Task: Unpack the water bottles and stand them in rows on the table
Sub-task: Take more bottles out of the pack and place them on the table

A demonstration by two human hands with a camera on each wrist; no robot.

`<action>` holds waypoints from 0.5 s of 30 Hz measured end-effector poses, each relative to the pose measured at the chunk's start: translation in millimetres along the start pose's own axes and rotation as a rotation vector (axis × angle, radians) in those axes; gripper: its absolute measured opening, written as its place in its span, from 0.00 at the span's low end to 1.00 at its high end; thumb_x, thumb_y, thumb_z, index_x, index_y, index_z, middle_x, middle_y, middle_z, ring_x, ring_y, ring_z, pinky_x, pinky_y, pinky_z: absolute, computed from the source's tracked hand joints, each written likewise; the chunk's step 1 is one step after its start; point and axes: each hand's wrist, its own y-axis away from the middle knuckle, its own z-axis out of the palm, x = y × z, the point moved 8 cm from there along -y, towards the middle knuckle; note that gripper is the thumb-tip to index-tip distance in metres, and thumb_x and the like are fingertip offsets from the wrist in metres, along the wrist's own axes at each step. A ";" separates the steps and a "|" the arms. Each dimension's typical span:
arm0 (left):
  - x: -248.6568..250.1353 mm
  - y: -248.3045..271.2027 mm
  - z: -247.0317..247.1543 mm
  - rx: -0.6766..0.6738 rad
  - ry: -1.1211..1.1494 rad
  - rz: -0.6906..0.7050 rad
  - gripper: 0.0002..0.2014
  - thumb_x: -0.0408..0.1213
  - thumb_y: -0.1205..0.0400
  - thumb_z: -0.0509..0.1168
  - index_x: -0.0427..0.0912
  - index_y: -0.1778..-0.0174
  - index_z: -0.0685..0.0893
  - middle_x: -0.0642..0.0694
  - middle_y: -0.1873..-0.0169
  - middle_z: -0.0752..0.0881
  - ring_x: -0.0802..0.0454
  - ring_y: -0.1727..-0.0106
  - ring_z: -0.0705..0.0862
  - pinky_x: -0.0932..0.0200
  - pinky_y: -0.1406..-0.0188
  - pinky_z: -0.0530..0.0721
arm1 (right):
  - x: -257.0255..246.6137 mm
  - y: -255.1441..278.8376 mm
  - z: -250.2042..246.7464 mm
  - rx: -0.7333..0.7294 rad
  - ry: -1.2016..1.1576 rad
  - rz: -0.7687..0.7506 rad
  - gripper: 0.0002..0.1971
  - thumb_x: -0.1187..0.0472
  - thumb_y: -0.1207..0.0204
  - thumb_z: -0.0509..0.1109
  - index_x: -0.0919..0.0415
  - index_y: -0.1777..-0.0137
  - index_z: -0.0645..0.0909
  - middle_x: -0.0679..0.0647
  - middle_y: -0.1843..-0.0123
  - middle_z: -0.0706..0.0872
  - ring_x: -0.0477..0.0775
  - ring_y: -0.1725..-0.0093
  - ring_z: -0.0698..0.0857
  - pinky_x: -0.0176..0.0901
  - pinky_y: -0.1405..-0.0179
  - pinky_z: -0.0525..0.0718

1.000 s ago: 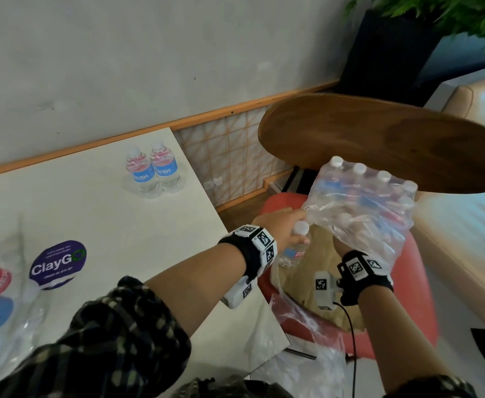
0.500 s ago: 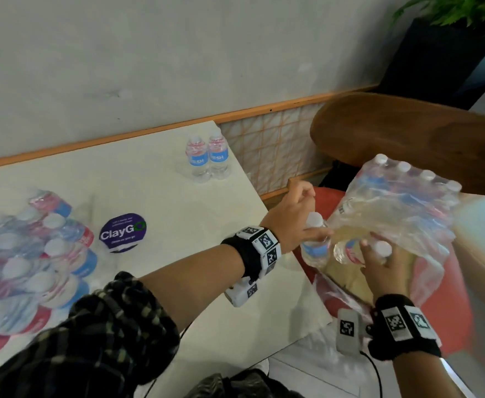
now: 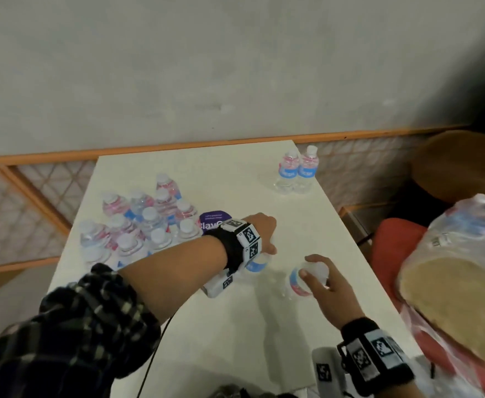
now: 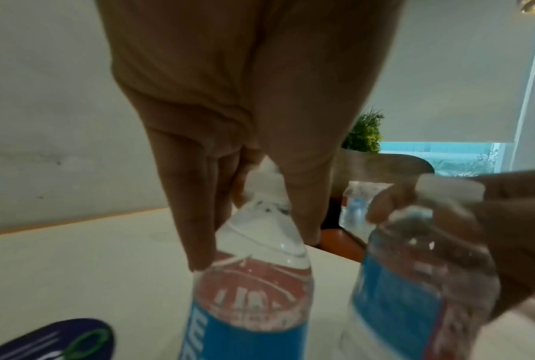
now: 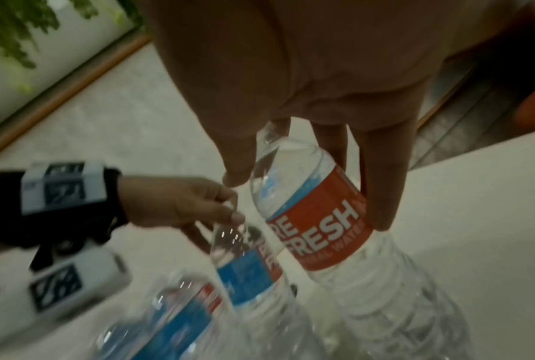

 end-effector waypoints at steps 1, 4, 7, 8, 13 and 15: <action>-11.8 1.9 4.4 -0.021 -0.037 0.001 0.21 0.50 0.23 0.71 0.36 0.45 0.79 0.39 0.55 0.82 0.41 0.57 0.84 0.57 0.64 0.76 | -8.6 -0.7 22.9 -0.063 0.019 0.003 0.10 0.53 0.24 0.71 0.41 0.45 0.77 0.41 0.47 0.85 0.47 0.47 0.83 0.38 0.49 0.79; -44.9 7.7 15.9 -0.125 -0.237 -0.024 0.09 0.43 0.25 0.71 0.48 0.66 0.77 0.49 0.76 0.69 0.54 0.79 0.68 0.70 0.76 0.66 | -26.7 -4.6 72.5 -0.155 0.010 0.036 0.11 0.51 0.24 0.71 0.42 0.42 0.78 0.44 0.47 0.85 0.44 0.49 0.82 0.27 0.57 0.75; -67.6 8.5 20.6 -0.200 -0.310 -0.034 0.20 0.42 0.29 0.71 0.48 0.81 0.68 0.53 0.86 0.67 0.56 0.86 0.64 0.75 0.79 0.61 | -42.9 -4.4 103.1 -0.184 0.017 0.033 0.18 0.49 0.24 0.71 0.44 0.35 0.76 0.46 0.44 0.83 0.46 0.45 0.80 0.22 0.60 0.74; -67.6 9.0 16.0 -0.202 -0.329 -0.026 0.21 0.42 0.29 0.72 0.47 0.82 0.68 0.53 0.86 0.67 0.56 0.85 0.65 0.73 0.79 0.62 | -45.3 -4.2 110.1 -0.192 0.020 0.038 0.19 0.49 0.25 0.71 0.45 0.34 0.75 0.46 0.43 0.83 0.47 0.44 0.80 0.20 0.61 0.75; -65.2 19.3 -10.5 -0.183 -0.229 -0.040 0.17 0.30 0.23 0.67 0.42 0.74 0.69 0.46 0.73 0.75 0.56 0.72 0.73 0.66 0.68 0.72 | -29.9 -7.8 123.9 -0.194 -0.053 0.160 0.29 0.36 0.35 0.72 0.36 0.33 0.71 0.44 0.39 0.83 0.50 0.47 0.84 0.49 0.44 0.84; -68.1 18.4 -24.5 -0.185 -0.275 -0.051 0.05 0.30 0.24 0.69 0.35 0.63 0.80 0.32 0.49 0.84 0.50 0.48 0.84 0.60 0.50 0.77 | -24.8 -7.7 123.4 -0.188 -0.073 0.193 0.29 0.36 0.36 0.72 0.34 0.34 0.70 0.39 0.42 0.82 0.50 0.45 0.83 0.56 0.39 0.83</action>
